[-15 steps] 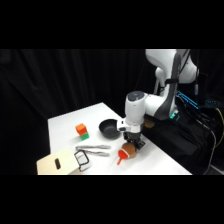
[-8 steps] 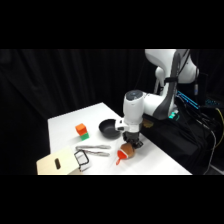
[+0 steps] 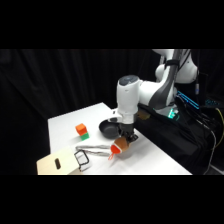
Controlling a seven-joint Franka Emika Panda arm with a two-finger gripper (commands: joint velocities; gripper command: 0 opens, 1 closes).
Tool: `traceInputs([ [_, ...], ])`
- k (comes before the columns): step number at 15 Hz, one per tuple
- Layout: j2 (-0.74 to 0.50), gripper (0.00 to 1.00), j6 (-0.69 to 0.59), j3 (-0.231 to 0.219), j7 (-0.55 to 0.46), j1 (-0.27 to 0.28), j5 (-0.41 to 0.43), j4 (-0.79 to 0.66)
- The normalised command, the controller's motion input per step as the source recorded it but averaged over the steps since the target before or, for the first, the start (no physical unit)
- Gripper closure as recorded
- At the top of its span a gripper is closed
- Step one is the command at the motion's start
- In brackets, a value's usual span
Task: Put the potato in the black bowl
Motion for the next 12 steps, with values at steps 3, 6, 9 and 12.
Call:
traceInputs([
  [3, -0.47, 0.96, -0.29, -0.093, 0.0, -0.169, -0.178, -0.08],
  [6, -0.44, 0.96, -0.2, -0.096, -0.09, -0.224, -0.123, -0.13],
  [9, -0.3, 0.96, -0.13, -0.089, -0.15, -0.214, -0.049, -0.11],
  [12, -0.16, 0.96, -0.05, -0.073, -0.16, -0.161, -0.016, -0.12],
])
